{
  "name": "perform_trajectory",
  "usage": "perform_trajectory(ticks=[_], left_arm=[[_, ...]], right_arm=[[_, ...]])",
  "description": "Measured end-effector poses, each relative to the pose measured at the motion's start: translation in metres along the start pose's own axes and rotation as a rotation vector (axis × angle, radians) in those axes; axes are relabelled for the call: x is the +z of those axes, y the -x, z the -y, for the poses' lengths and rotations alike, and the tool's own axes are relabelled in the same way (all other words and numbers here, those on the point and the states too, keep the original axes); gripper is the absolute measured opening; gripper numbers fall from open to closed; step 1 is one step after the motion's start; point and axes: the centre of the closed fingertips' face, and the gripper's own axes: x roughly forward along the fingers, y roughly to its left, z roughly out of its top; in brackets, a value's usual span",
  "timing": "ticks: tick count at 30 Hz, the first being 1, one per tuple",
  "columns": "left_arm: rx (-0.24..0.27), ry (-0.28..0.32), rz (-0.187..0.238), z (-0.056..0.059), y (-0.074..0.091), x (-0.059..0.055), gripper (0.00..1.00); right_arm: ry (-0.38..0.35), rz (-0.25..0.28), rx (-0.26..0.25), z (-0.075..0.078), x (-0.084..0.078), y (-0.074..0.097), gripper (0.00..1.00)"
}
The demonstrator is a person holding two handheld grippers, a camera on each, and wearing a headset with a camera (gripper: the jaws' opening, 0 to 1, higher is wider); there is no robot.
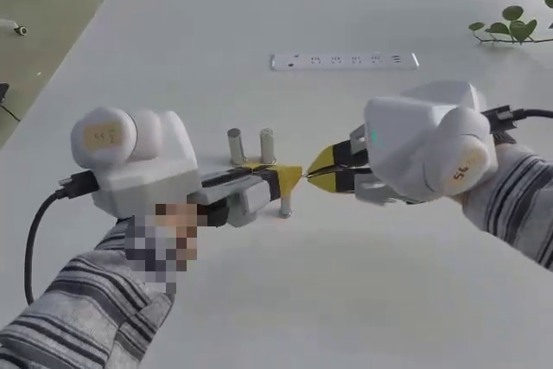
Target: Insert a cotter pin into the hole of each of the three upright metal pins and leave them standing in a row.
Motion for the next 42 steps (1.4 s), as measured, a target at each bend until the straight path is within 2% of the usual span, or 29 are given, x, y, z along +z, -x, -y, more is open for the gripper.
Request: perform_trajectory(ticks=[9,18,26,36,42], left_arm=[[-0.008,-0.006,-0.026,0.005,-0.004,-0.007,0.0],[-0.013,-0.009,-0.043,0.005,-0.004,-0.01,0.0],[-0.011,-0.002,-0.039,0.005,-0.005,-0.01,0.0],[-0.01,-0.022,-0.036,0.005,-0.006,-0.011,0.0],[-0.022,-0.004,-0.028,0.005,-0.006,-0.011,0.0]], right_arm=[[0.007,0.014,0.0,-0.003,0.007,0.001,0.0],[0.002,0.01,0.005,-0.004,0.006,0.002,0.0],[0.007,0.006,0.0,-0.004,0.006,0.002,0.0],[0.022,-0.001,0.0,-0.005,0.005,0.001,0.0],[0.019,-0.001,0.001,-0.005,0.005,0.0,0.0]])
